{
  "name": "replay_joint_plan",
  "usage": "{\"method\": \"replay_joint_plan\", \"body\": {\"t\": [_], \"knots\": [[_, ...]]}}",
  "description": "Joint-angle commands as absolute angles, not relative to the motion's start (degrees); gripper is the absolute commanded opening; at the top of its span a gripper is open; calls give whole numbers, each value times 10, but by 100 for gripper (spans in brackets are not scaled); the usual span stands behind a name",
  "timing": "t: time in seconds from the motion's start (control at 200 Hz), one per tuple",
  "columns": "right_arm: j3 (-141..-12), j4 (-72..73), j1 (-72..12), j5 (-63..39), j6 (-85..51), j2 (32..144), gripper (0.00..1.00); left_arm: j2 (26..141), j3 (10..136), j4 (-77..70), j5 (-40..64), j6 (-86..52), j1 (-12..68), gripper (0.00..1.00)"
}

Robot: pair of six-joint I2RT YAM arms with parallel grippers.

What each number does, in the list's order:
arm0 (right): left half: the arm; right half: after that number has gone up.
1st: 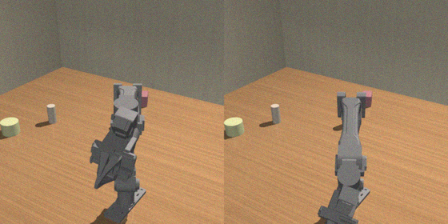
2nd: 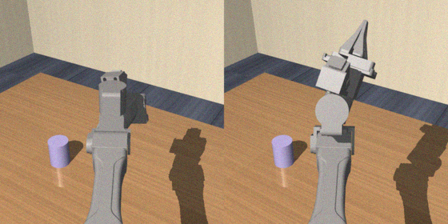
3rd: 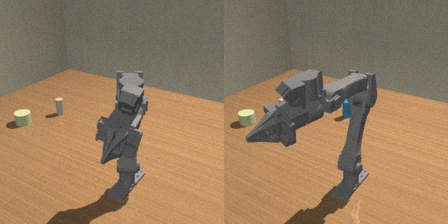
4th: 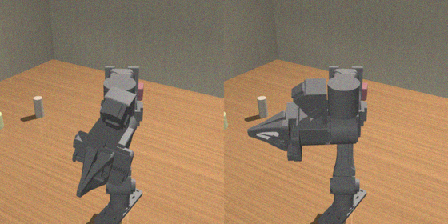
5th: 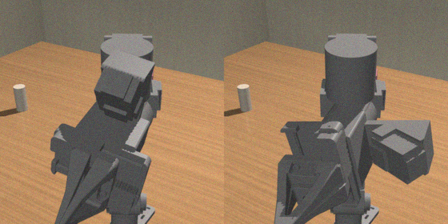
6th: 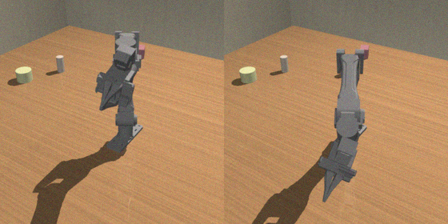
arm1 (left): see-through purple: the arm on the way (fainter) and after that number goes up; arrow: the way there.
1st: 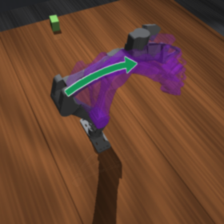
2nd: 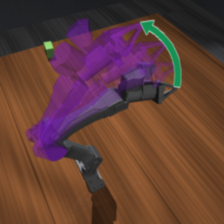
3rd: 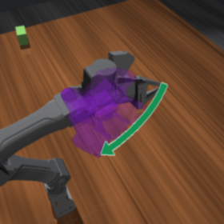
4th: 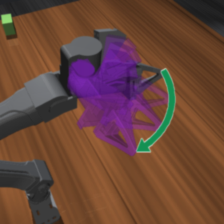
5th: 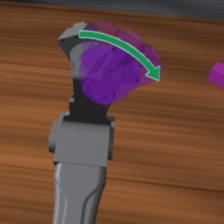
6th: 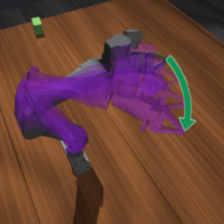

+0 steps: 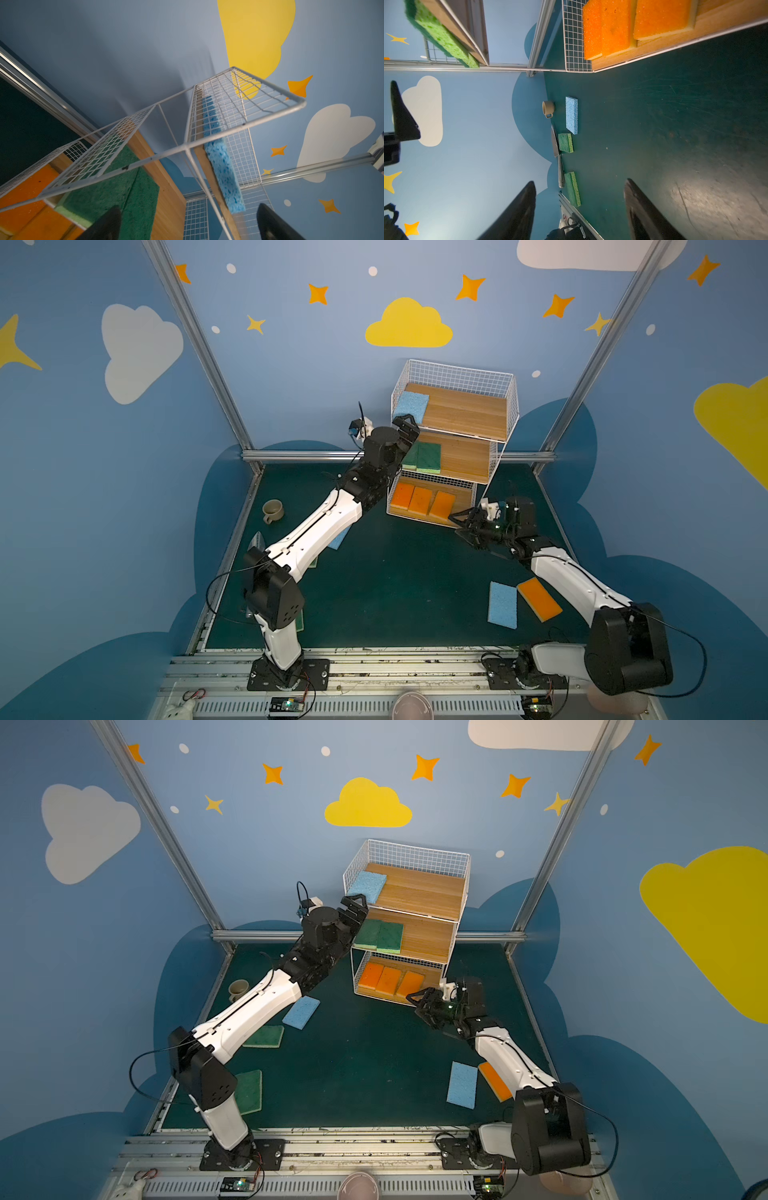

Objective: Arrange cleaning sponges on a shelf
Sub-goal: Place the cleaning sponge on the shelf, then move the cleaning sponge to the center of the table.

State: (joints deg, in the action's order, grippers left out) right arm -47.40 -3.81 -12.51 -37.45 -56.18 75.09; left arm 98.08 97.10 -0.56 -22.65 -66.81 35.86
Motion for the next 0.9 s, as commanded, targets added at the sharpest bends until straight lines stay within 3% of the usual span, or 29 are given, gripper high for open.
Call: {"method": "replay_joint_plan", "body": {"t": [0.0,0.23,0.46,0.646,0.891], "knots": [[-512,-128,-137,-362,-488,750,64,908,909,-29,-202,-593,365,100],[-550,-174,-257,-297,-430,790,63,745,643,-21,-157,-581,324,100],[-622,-204,-316,-258,-414,876,62,711,512,34,19,-589,191,100],[-645,-349,-309,-141,-378,872,62,749,488,29,77,-548,202,100],[-503,-417,-204,-129,-370,774,63,755,474,18,19,-449,292,100]]}}
